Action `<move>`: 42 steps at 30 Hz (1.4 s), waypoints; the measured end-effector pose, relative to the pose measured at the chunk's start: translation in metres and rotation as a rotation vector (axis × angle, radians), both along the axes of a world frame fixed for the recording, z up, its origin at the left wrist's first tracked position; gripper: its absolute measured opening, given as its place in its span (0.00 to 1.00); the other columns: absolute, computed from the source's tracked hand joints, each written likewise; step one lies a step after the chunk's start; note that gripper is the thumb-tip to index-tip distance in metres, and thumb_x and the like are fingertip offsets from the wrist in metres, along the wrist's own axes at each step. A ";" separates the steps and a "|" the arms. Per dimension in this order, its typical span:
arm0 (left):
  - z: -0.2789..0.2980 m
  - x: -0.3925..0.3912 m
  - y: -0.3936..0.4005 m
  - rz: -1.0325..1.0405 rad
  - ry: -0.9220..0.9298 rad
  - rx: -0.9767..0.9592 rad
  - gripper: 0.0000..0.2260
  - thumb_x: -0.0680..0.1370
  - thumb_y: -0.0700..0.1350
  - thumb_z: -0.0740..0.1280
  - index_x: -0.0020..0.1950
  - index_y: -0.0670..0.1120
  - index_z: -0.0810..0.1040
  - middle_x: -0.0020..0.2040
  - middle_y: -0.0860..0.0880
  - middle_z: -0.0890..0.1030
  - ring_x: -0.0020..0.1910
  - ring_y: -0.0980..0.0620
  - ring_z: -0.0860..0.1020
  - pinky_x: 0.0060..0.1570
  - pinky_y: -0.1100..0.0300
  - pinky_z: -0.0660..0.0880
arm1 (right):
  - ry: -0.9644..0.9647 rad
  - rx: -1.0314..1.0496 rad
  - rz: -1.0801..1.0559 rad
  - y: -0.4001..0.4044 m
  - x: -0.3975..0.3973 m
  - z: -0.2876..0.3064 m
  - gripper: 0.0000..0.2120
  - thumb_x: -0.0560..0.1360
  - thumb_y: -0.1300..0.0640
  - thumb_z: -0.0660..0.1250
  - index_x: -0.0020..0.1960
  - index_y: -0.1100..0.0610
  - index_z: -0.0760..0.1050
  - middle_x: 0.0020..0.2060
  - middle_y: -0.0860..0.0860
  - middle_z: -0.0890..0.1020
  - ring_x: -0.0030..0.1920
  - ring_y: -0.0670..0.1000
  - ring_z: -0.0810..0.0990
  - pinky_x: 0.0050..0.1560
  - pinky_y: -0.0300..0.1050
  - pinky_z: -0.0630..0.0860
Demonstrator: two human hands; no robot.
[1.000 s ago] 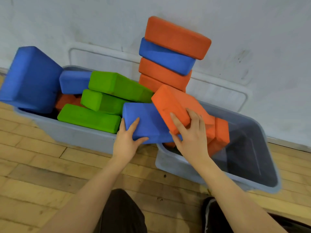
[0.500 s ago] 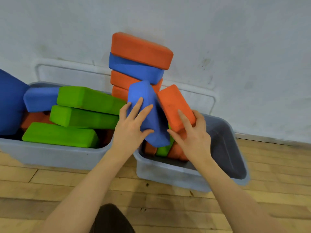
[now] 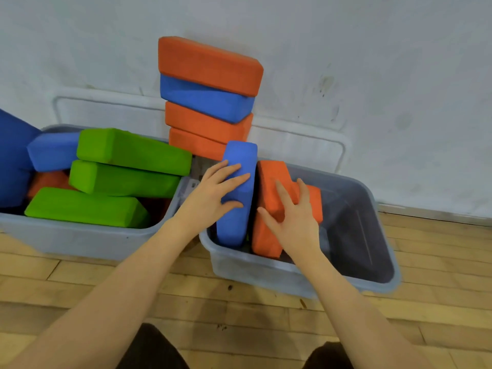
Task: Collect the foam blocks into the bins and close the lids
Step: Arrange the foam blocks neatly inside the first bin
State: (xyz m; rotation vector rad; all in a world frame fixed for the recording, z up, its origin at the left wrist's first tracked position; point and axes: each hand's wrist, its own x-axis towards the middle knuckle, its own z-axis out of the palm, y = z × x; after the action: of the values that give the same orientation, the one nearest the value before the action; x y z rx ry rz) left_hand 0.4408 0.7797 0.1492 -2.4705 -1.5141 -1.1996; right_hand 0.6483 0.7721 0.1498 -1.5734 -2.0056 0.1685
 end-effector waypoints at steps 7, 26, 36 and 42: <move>0.002 0.009 -0.001 0.004 -0.071 0.035 0.21 0.72 0.51 0.66 0.59 0.41 0.79 0.59 0.43 0.79 0.63 0.47 0.68 0.64 0.60 0.63 | -0.065 0.052 0.056 0.006 0.007 -0.008 0.32 0.70 0.32 0.60 0.69 0.46 0.69 0.69 0.60 0.68 0.60 0.63 0.75 0.32 0.54 0.79; -0.077 0.005 0.005 -0.034 0.052 -0.361 0.18 0.70 0.45 0.70 0.58 0.40 0.80 0.61 0.40 0.77 0.66 0.40 0.70 0.62 0.42 0.69 | -0.109 -0.200 0.068 0.010 0.003 -0.054 0.34 0.72 0.34 0.63 0.74 0.42 0.59 0.73 0.55 0.56 0.64 0.60 0.69 0.47 0.54 0.77; -0.092 0.024 0.016 0.279 0.086 -0.400 0.28 0.76 0.58 0.51 0.68 0.45 0.73 0.69 0.42 0.69 0.57 0.36 0.67 0.60 0.42 0.65 | -0.036 -0.223 0.236 0.020 0.011 -0.090 0.36 0.70 0.34 0.65 0.73 0.46 0.61 0.77 0.48 0.51 0.72 0.57 0.61 0.55 0.56 0.75; -0.096 0.037 0.023 0.380 0.234 -0.494 0.25 0.76 0.60 0.49 0.73 0.56 0.63 0.77 0.44 0.54 0.71 0.42 0.62 0.70 0.45 0.49 | -0.007 -0.092 0.105 0.042 0.009 -0.087 0.34 0.69 0.29 0.50 0.66 0.47 0.70 0.64 0.48 0.70 0.56 0.58 0.75 0.53 0.55 0.71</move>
State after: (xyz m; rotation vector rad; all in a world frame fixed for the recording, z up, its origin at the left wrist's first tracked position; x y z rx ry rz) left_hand 0.4777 0.8029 0.0531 -2.2870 -2.2747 -0.5017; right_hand 0.6576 0.8145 0.0624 -1.5265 -2.1147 0.3007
